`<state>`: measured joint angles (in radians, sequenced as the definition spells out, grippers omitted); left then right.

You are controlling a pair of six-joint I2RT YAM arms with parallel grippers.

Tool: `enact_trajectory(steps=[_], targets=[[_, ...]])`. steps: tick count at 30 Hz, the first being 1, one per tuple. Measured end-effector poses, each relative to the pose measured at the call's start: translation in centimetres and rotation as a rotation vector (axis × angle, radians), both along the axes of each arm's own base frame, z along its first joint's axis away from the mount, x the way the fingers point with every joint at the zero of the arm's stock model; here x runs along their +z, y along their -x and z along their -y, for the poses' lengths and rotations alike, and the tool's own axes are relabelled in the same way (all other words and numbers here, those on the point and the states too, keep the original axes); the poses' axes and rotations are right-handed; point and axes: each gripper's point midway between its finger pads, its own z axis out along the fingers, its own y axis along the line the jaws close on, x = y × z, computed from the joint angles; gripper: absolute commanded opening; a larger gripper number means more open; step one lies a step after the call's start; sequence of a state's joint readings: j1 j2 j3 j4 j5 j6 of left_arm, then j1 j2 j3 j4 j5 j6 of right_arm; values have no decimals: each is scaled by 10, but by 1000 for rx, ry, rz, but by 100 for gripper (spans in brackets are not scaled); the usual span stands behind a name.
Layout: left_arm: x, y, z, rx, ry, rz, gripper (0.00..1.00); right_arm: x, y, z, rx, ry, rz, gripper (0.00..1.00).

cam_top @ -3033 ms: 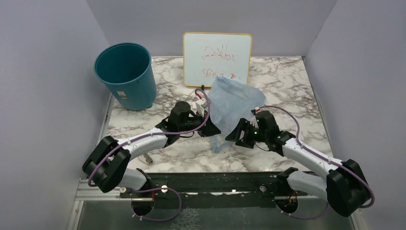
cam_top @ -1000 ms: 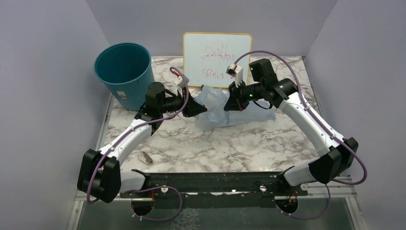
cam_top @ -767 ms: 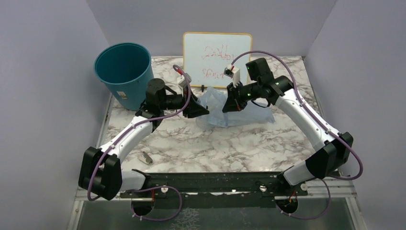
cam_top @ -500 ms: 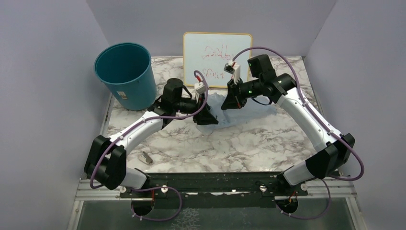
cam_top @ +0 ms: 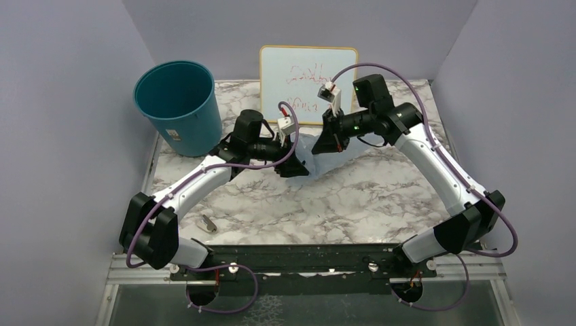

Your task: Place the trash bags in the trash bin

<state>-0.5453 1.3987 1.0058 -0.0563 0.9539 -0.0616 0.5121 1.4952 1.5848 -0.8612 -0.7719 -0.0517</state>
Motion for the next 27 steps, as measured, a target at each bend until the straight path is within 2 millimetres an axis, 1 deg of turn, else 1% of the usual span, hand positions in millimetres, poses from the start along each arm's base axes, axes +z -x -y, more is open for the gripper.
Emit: enact_trajectory(steps=[5, 9, 12, 15, 17, 20, 21, 22, 25, 27], targets=[[-5, -1, -2, 13, -22, 4, 58, 12, -2, -1, -5, -19, 15, 1], [-10, -3, -5, 36, -45, -1, 59, 28, -2, -3, 4, -51, 39, 1], [-11, -5, -6, 48, -52, 7, 60, 41, 3, -6, 31, -94, 41, 0], [-10, -5, -6, 51, -52, 9, 59, 48, 8, -9, 48, -126, 14, 1], [-9, -7, -5, 58, -44, 16, 48, 51, 10, -11, 55, -143, -6, 0], [-6, -10, -4, 73, -25, 27, 20, 53, 11, -13, 53, -157, -26, 1], [-6, -10, -4, 77, -20, 29, 8, 54, 10, -13, 50, -159, -28, 0], [-5, -11, -3, 82, -15, 25, 1, 54, 9, -14, 46, -161, -32, 1], [-5, -13, -2, 94, -7, 21, 0, 52, 3, -14, 23, -165, -41, 1], [-7, -13, -3, 107, 1, 11, 0, 49, -6, -12, -16, -161, -43, 0]])
